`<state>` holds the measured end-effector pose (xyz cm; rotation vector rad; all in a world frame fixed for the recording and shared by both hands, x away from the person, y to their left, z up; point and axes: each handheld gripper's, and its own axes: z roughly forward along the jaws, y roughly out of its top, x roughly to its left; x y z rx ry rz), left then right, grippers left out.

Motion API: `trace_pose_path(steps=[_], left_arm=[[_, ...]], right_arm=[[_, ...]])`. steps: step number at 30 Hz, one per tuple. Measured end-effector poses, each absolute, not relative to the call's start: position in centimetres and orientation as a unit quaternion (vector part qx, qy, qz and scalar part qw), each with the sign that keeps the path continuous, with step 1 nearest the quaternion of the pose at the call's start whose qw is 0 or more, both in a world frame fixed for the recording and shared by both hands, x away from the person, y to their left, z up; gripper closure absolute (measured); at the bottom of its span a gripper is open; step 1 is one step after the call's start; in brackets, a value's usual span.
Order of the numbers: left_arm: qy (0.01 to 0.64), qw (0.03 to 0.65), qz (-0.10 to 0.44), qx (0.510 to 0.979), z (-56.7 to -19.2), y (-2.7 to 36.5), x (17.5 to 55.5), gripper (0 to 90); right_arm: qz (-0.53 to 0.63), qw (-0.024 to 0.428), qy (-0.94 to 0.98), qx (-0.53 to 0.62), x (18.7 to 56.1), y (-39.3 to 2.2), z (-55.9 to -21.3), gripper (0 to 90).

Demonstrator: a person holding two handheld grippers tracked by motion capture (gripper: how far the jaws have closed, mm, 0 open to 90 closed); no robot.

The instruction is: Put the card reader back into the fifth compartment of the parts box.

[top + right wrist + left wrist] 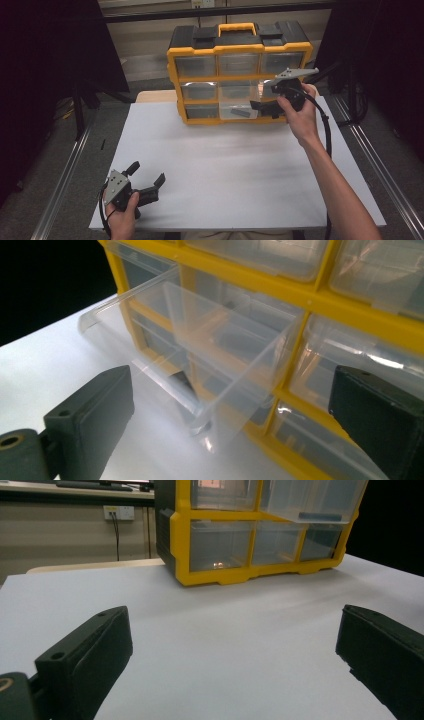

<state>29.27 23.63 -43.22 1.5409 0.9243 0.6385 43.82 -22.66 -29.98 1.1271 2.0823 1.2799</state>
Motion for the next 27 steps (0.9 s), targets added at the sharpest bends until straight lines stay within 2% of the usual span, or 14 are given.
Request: trace_pose_path(steps=[6,14,19,27], left_arm=[[0.395,0.578,0.275,0.659,-43.2,23.7,29.3,1.8],[0.395,0.571,0.278,0.664,-43.2,23.5,29.3,2.0],[0.397,0.573,0.279,0.660,-43.3,23.6,29.3,2.0],[0.400,0.570,0.285,0.659,-43.2,23.6,29.2,1.9]], right_arm=[[0.483,0.257,0.725,0.418,41.2,-23.1,-32.2,3.6],[0.506,0.270,0.703,0.421,38.1,-23.8,-34.8,3.7],[0.503,0.309,0.697,0.407,35.6,-23.4,-36.4,3.0],[0.513,0.318,0.675,0.424,32.5,-23.9,-39.0,2.1]])
